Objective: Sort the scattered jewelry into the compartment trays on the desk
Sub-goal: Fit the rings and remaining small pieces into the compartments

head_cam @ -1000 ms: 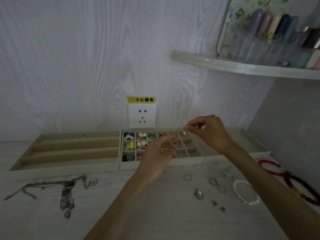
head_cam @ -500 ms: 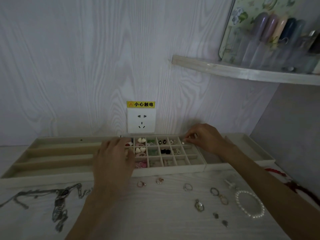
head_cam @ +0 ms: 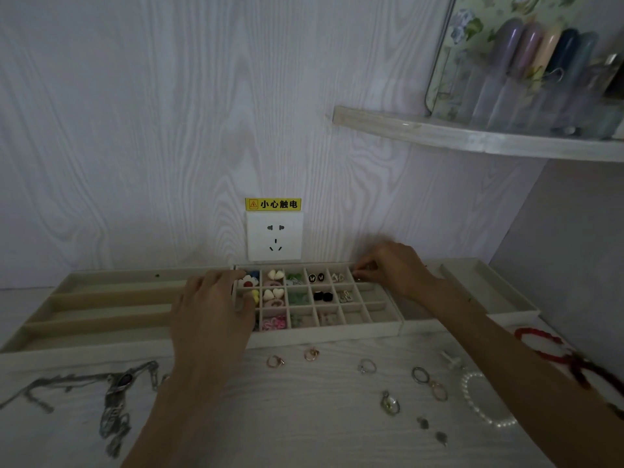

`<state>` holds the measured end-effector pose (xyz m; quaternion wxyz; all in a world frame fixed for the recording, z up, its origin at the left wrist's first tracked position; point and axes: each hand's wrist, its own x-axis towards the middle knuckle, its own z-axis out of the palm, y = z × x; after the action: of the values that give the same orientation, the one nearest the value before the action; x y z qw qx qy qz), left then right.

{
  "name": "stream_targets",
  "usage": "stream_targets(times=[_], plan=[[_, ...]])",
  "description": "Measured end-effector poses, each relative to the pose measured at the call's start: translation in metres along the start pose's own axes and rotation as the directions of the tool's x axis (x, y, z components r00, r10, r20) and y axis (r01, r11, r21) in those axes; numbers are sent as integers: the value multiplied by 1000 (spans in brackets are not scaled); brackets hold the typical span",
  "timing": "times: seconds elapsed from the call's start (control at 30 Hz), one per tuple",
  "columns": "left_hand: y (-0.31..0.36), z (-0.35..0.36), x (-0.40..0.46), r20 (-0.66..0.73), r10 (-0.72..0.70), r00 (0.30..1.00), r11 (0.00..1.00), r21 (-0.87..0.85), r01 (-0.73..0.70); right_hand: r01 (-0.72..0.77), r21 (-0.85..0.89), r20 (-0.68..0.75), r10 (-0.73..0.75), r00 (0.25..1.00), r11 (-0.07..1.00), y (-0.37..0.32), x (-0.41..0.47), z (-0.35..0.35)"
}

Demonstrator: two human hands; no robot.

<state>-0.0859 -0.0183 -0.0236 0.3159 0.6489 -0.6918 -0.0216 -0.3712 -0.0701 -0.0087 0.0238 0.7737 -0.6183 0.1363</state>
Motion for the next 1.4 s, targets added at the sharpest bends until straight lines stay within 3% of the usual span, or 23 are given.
stream_targets(times=[0.2, 0.33, 0.47, 0.63, 0.7, 1.4], plan=[[4, -1, -2, 14, 6, 1000, 1000, -19, -5, -36, -83, 12, 37, 999, 996, -3, -1, -5], [7, -2, -3, 8, 2, 1000, 999, -37, -2, -87, -47, 70, 90, 993, 995, -2, 2, -6], [7, -2, -3, 23, 1, 1000, 1000, -28, -1, -154, 151, 72, 145, 987, 976, 0, 5, -6], [8, -1, -3, 20, 22, 1000, 1000, -17, -21, -160, 465, 36, 162, 986, 870, -1, 0, -12], [7, 0, -3, 11, 26, 1000, 1000, -6, -26, -160, 511, 41, 162, 986, 844, -1, -1, -11], [7, 1, -4, 38, 30, 999, 999, 39, -32, -349, 343, 12, 368, 930, 872, -2, -1, 14]])
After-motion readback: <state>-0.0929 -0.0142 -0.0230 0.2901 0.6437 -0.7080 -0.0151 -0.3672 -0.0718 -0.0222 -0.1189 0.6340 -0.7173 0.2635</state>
